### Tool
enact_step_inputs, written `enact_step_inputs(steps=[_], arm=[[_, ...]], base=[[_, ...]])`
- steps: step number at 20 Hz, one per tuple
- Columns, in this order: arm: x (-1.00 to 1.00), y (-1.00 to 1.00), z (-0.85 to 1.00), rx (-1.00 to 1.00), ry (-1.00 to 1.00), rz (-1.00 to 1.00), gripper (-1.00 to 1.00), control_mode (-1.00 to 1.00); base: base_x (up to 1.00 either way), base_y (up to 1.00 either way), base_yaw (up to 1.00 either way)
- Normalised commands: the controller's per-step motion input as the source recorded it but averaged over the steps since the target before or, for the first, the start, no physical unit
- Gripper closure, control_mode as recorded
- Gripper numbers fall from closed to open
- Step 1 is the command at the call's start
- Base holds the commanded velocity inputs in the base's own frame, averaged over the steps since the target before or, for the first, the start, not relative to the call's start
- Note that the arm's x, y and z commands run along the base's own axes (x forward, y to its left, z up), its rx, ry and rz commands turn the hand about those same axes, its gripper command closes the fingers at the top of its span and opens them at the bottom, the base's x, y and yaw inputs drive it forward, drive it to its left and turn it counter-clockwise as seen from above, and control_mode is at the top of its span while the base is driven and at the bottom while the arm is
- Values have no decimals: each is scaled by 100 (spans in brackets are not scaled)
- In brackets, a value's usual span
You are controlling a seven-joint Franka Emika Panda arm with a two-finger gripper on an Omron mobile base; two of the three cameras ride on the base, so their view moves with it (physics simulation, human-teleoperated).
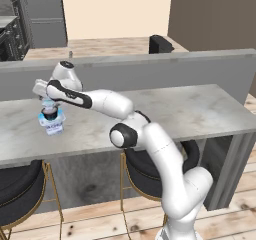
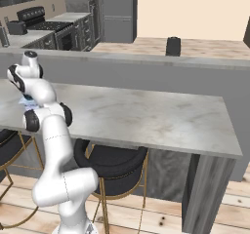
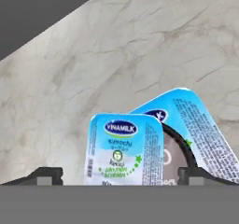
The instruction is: Stack the yogurt containers by placing the smaller containers on top of the larger containers.
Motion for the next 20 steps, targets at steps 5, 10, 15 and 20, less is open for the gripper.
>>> enact_step_inputs(steps=[5,10,15,20], arm=[[-8,-40,4,7,0,0,-100,-100],[-53,-41,30,7,-2,-2,-100,-100],[-99,-42,35,7,-10,-2,-100,-100],[-100,-93,10,7,-8,-10,-100,-100]], base=[[0,0,0],[0,0,0],[0,0,0],[0,0,0]])
